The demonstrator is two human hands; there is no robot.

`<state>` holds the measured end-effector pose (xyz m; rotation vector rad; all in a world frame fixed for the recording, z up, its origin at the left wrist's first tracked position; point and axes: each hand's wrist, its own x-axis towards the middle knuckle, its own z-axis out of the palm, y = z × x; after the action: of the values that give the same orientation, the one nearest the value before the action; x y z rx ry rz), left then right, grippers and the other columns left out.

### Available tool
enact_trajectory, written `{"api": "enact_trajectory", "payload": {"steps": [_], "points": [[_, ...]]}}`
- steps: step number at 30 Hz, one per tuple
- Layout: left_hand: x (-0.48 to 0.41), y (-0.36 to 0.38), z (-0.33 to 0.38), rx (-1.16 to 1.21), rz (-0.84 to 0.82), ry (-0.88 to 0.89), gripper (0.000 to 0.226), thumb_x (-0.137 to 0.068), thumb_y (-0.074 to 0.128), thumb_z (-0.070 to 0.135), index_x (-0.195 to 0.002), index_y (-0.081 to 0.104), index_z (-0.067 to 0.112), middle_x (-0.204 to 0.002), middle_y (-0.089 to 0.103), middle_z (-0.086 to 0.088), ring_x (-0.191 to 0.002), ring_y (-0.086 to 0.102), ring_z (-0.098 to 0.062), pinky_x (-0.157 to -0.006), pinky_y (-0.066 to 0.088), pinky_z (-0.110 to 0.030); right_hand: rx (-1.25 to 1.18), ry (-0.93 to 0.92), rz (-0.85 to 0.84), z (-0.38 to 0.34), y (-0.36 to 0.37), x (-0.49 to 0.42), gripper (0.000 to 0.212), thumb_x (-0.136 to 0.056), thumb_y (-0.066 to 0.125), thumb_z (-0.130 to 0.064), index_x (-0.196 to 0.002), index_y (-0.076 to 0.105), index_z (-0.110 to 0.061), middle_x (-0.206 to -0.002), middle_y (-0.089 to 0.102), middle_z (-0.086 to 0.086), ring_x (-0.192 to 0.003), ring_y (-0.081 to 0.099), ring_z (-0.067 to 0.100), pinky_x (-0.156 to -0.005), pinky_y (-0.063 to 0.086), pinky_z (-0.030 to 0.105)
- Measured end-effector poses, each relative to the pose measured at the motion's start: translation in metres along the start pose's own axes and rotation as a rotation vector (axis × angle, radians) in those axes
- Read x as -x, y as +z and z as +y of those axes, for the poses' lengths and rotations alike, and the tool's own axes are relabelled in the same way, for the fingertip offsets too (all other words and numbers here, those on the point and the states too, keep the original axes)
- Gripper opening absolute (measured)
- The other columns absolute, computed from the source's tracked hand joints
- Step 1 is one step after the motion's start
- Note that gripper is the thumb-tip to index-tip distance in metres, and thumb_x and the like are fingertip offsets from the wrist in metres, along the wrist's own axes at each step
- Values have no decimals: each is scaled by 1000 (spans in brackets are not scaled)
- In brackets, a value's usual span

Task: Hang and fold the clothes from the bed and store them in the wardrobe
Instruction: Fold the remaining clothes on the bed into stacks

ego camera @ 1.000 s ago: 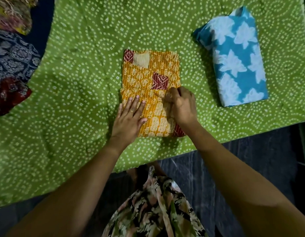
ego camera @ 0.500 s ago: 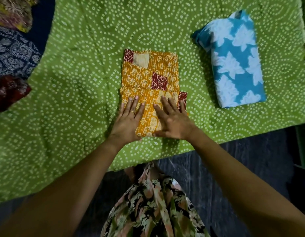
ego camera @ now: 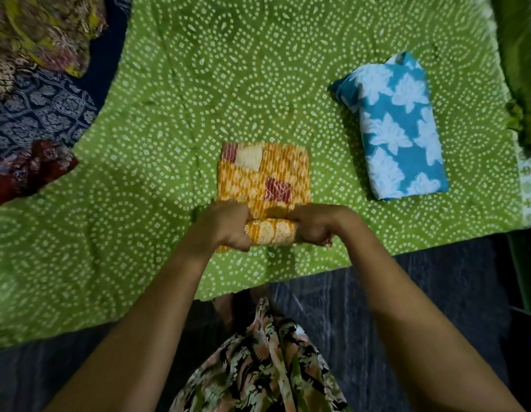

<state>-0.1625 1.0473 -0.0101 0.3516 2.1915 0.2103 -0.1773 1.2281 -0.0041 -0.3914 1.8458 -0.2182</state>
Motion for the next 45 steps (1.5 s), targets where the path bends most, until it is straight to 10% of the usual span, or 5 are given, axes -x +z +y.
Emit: {"api": "enact_trajectory", "payload": {"steps": [9, 15, 23, 27, 45], "points": [[-24, -25, -1, 26, 742, 42, 55, -86, 51, 13, -140, 39, 12, -144, 41, -16, -134, 35, -31, -113, 23, -41, 31, 235, 671, 18, -46, -1, 50, -89, 49, -15, -137, 39, -15, -138, 45, 18, -127, 43, 33, -101, 37, 45], [-56, 48, -9, 13, 239, -73, 61, -99, 34, 35, -150, 7, 16, -158, -6, -3, -145, -10, -22, -116, -4, -41, 190, 165, 236, 34, -1, -67, 57, -102, 30, -29, -151, 1, -32, -158, -12, 0, -146, -6, 27, -114, 4, 56], [-46, 50, 29, 1060, 970, -632, 15, -79, 67, 8, -94, 66, 3, -101, 65, -14, -90, 58, -23, -74, 35, -17, -5, 95, 820, 20, -48, -71, 34, -91, 58, -14, -124, 57, -9, -121, 58, 15, -103, 60, 28, -82, 50, 34], [-48, 52, 45, 2042, 368, -826, 36, -83, 68, 25, -114, 61, 9, -109, 59, -1, -107, 56, -19, -95, 46, -28, -31, 76, 713, 46, -49, -94, 72, -88, 61, -33, -147, 24, -14, -148, 31, 17, -137, 29, 32, -113, 23, 51], [-94, -61, 122, 2161, 201, -184, 17, -80, 57, 3, -96, 59, 5, -110, 63, -19, -98, 61, -37, -87, 49, -46, -935, -29, 1255, 145, -42, 6, 42, -86, 63, -37, -121, 60, -14, -111, 57, 6, -98, 58, 16, -84, 49, 27]]}}
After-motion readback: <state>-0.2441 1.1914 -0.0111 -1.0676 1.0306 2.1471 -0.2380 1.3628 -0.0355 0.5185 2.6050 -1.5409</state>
